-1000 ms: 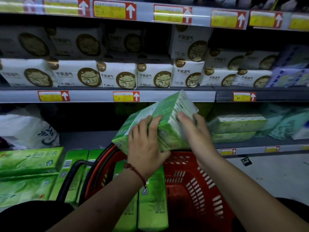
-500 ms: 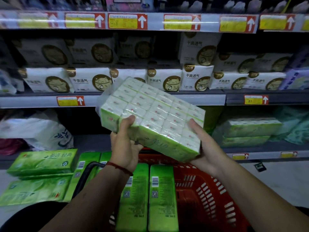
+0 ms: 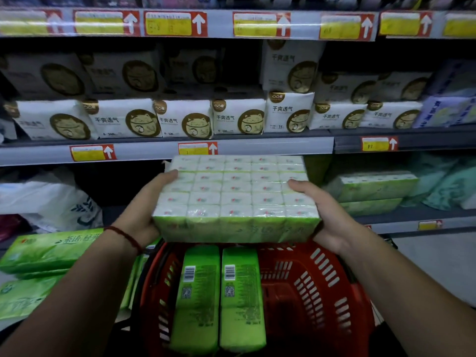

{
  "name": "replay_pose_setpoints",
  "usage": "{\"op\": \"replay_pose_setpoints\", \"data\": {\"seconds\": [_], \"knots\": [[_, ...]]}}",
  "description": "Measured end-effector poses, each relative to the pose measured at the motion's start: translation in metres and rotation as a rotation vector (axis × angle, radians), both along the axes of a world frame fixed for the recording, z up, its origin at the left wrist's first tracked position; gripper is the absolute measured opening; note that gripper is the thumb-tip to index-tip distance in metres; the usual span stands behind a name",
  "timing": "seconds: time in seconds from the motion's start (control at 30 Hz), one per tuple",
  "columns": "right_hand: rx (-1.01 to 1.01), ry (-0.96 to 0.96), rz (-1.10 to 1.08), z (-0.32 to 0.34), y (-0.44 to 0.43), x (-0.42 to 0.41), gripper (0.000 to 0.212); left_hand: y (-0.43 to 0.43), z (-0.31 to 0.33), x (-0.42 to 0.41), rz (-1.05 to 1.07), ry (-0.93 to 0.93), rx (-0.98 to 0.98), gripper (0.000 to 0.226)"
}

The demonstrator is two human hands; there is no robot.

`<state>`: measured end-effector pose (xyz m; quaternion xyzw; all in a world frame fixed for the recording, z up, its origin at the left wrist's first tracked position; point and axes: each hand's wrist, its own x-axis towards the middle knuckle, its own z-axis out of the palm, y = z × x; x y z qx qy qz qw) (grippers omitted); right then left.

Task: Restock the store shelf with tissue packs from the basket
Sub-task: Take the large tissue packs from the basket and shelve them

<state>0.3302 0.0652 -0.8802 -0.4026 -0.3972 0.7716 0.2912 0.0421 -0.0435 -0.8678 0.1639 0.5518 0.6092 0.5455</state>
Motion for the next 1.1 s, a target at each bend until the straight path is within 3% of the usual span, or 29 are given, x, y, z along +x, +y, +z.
{"op": "replay_pose_setpoints", "data": {"seconds": [0.13, 0.33, 0.47, 0.53, 0.63, 0.77, 0.9, 1.03, 1.1], "knots": [[-0.068, -0.037, -0.094, -0.007, 0.004, 0.001, 0.048, 0.000, -0.009, 0.013, 0.019, -0.028, -0.021, 0.041], [-0.041, -0.220, -0.154, -0.023, 0.002, 0.000, 0.044, 0.002, -0.034, 0.033, 0.104, 0.155, -0.098, 0.040], [-0.007, -0.312, -0.160, -0.026, -0.001, 0.000, 0.055, 0.002, -0.041, 0.029, 0.140, 0.165, -0.063, 0.047], [-0.016, -0.336, -0.156, -0.027, 0.000, 0.000, 0.067, 0.002, -0.041, 0.029, 0.144, 0.179, -0.046, 0.036], [-0.009, -0.338, -0.163, -0.027, 0.001, 0.000, 0.063, 0.003, -0.041, 0.031, 0.142, 0.201, -0.033, 0.028], [-0.029, -0.305, -0.199, -0.021, 0.001, -0.001, 0.053, 0.007, -0.048, 0.031, 0.183, 0.207, -0.022, 0.037], [-0.006, -0.276, -0.177, -0.017, 0.005, 0.002, 0.053, 0.007, -0.056, 0.032, 0.096, 0.248, 0.012, 0.027], [0.038, -0.249, -0.161, -0.016, 0.006, 0.009, 0.050, 0.002, -0.065, 0.034, -0.004, 0.350, 0.053, 0.041], [0.078, -0.272, -0.153, -0.018, 0.003, 0.011, 0.062, 0.002, -0.065, 0.036, -0.004, 0.360, 0.069, 0.046]]}}
